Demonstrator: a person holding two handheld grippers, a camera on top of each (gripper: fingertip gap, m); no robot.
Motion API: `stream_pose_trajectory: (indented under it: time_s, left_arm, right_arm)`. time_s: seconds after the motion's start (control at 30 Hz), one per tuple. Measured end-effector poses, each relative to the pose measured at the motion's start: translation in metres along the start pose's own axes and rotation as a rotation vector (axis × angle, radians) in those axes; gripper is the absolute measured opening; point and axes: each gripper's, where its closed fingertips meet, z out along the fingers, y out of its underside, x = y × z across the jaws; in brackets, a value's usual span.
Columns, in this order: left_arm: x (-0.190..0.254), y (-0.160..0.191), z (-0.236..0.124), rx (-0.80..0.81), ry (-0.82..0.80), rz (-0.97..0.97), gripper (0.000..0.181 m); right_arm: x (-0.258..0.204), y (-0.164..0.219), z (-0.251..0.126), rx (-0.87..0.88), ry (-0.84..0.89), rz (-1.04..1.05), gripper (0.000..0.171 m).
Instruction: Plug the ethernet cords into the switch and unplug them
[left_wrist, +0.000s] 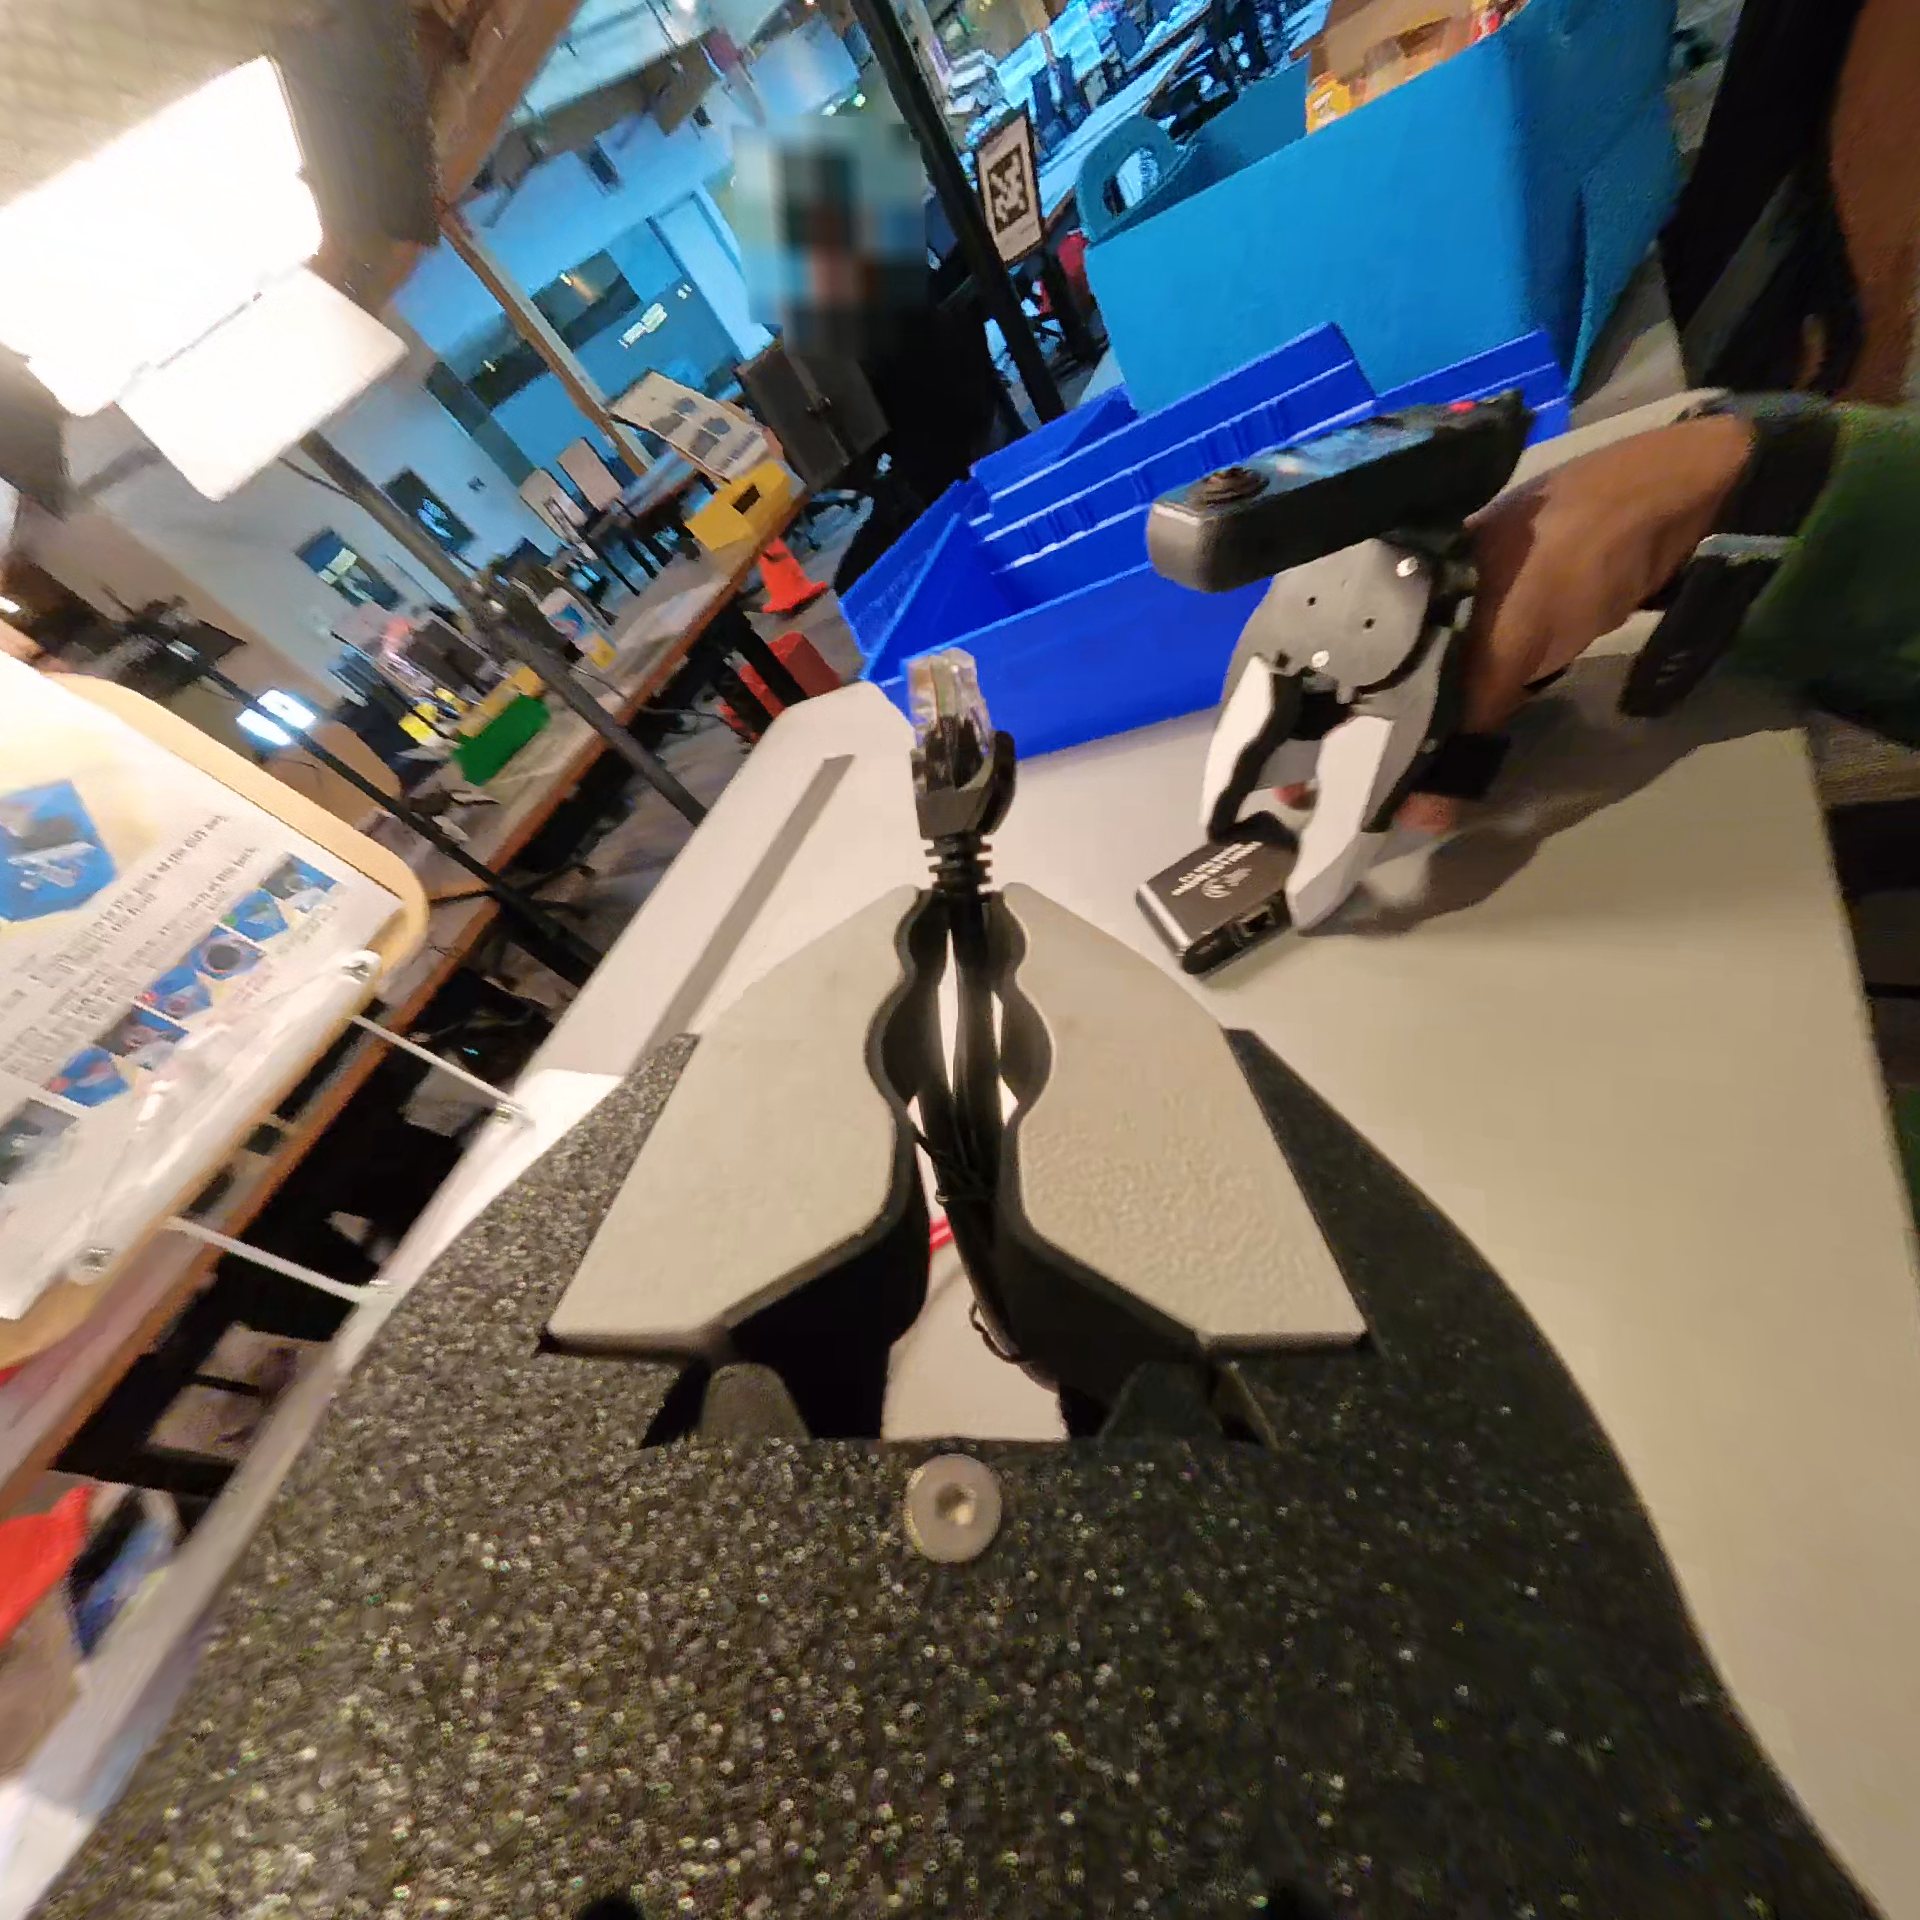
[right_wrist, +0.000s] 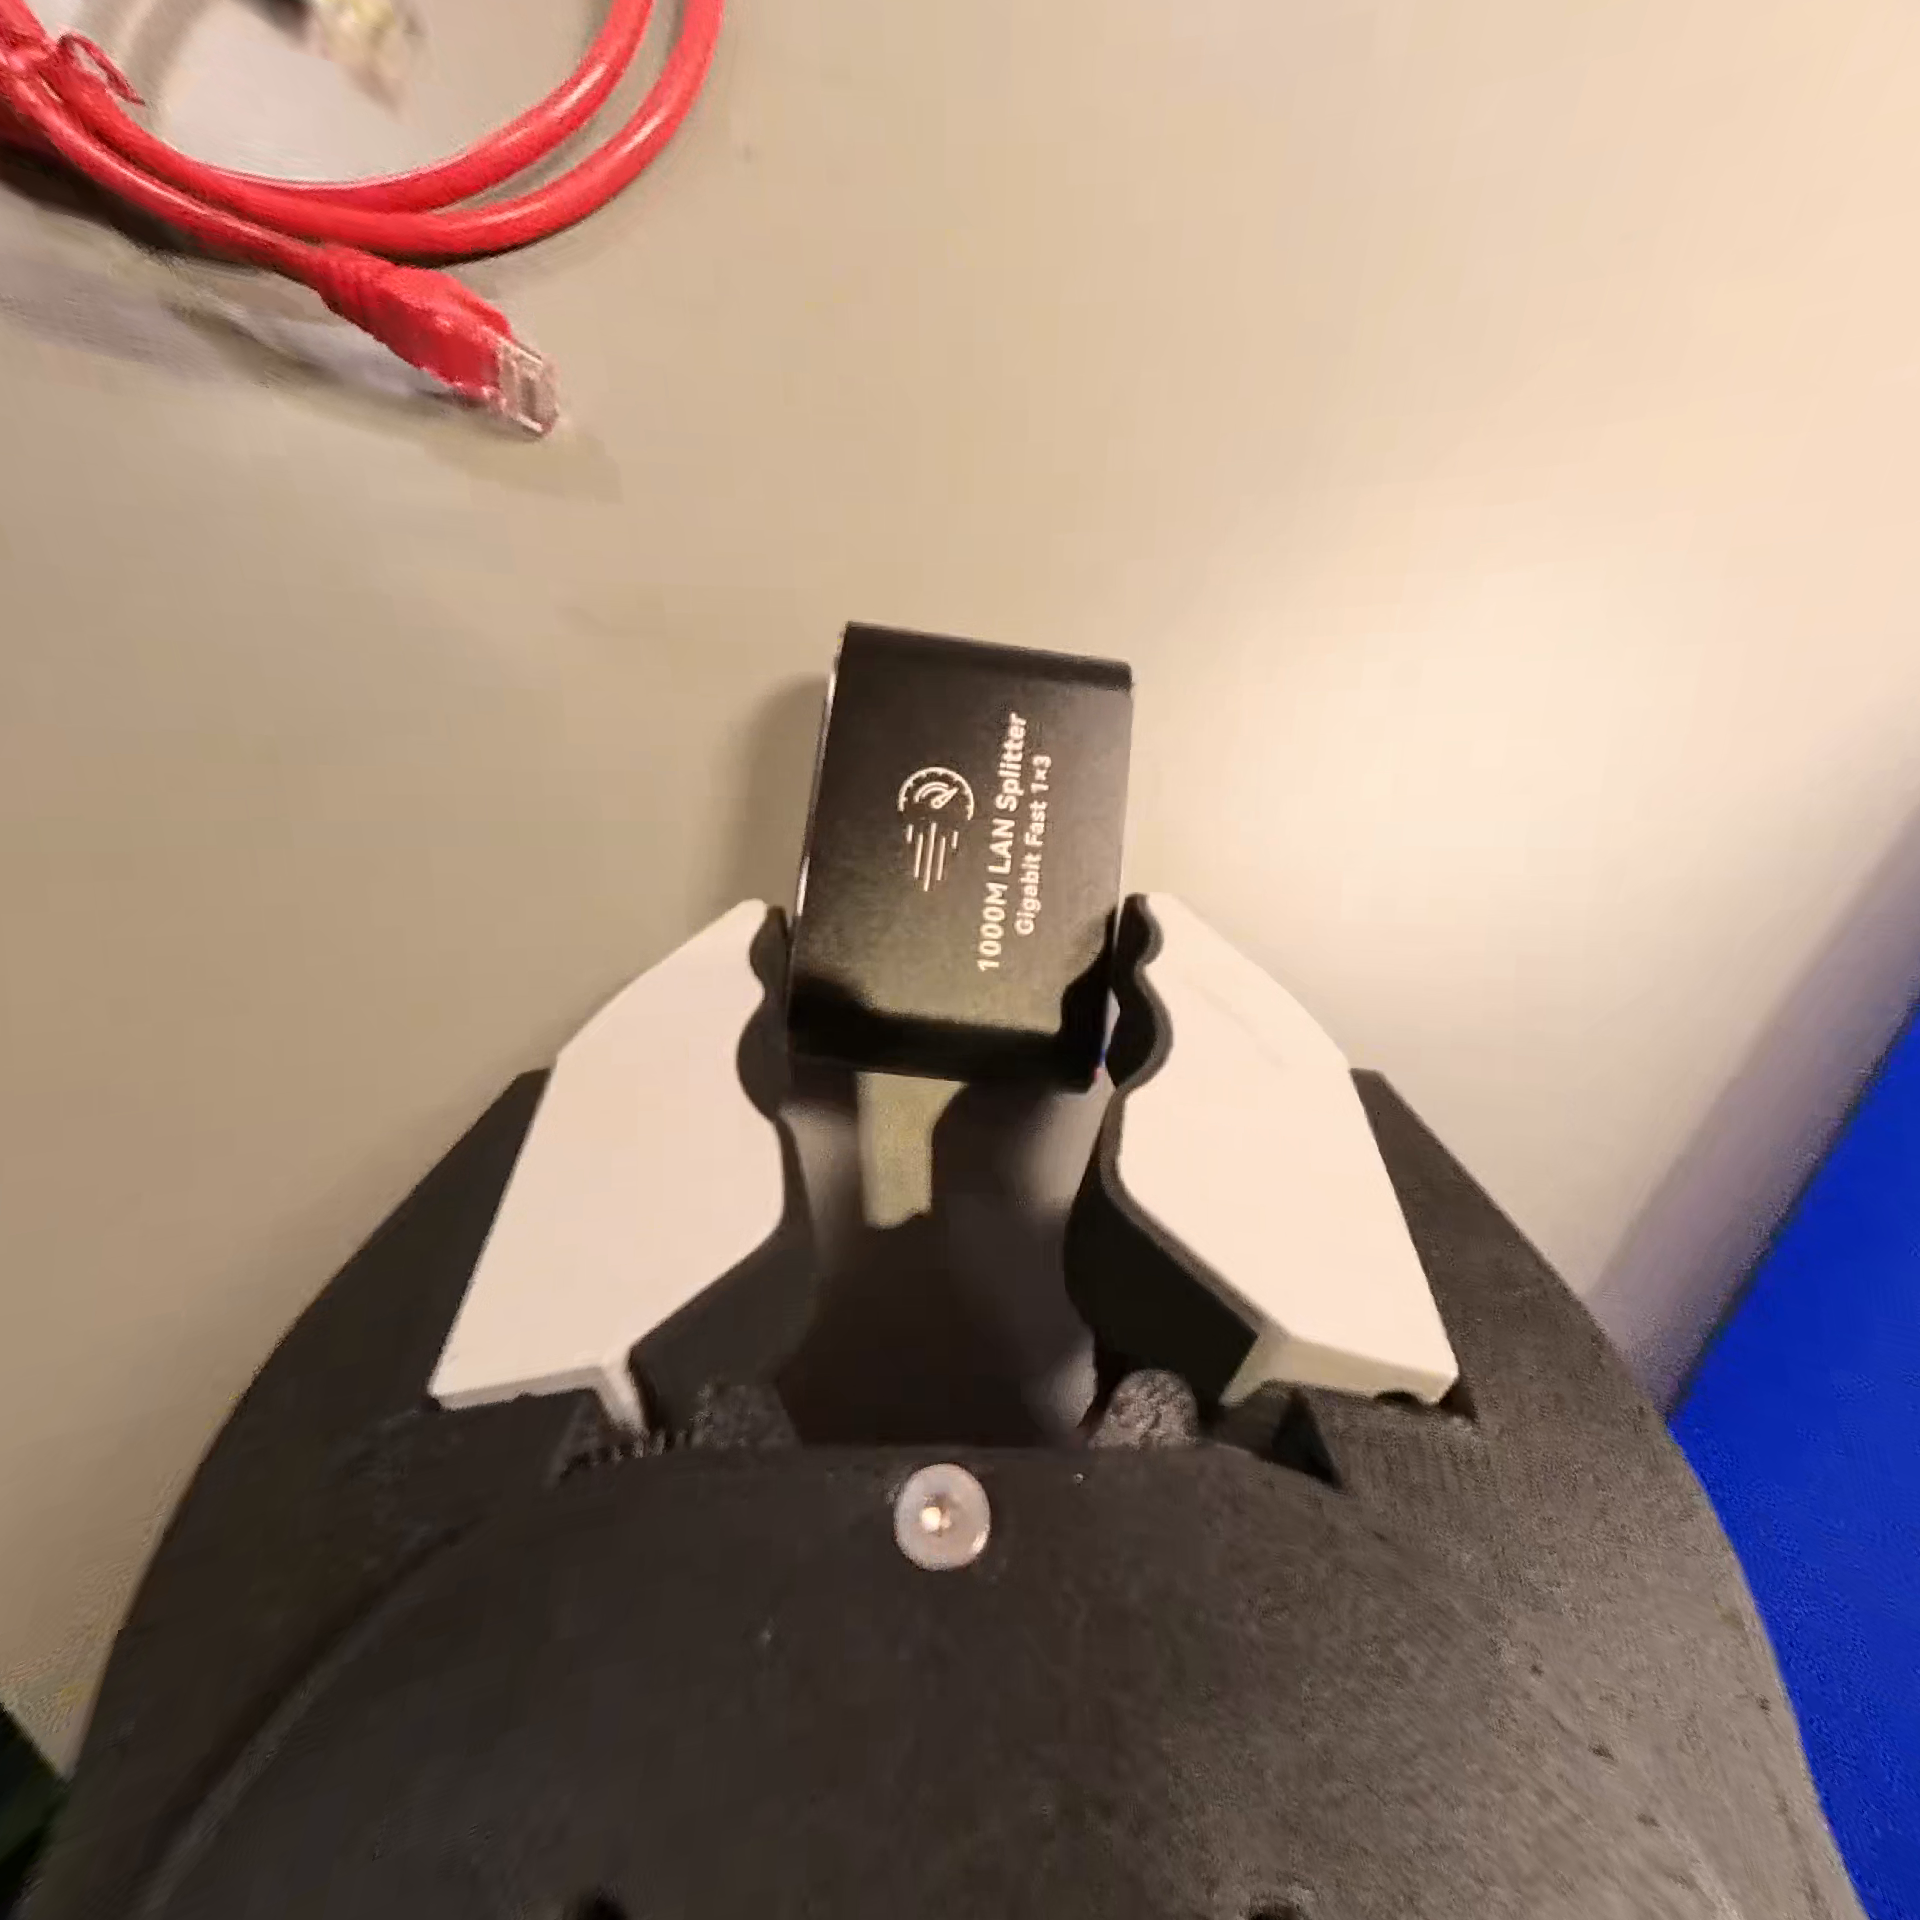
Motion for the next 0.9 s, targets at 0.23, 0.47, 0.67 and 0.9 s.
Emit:
stream_pose_trajectory:
  time_s: [0.23, 0.47, 0.67, 0.9]
  left_arm:
    - [0.031, 0.005, -0.004, 0.05, 0.27, -0.408, 0.008]
    - [0.06, 0.041, 0.019, -0.028, 0.424, -0.613, 0.008]
    - [0.065, 0.065, 0.036, -0.081, 0.417, -0.588, 0.009]
    - [0.054, 0.073, 0.016, -0.088, 0.365, -0.546, 0.009]
  right_arm:
    - [0.006, -0.017, -0.003, 0.112, 0.015, 0.089, 0.059]
    - [-0.009, -0.036, -0.014, 0.216, -0.061, 0.1, 0.059]
    - [-0.03, -0.051, -0.018, 0.235, -0.03, -0.09, 0.059]
    - [-0.057, -0.037, -0.021, 0.226, -0.086, -0.388, 0.059]
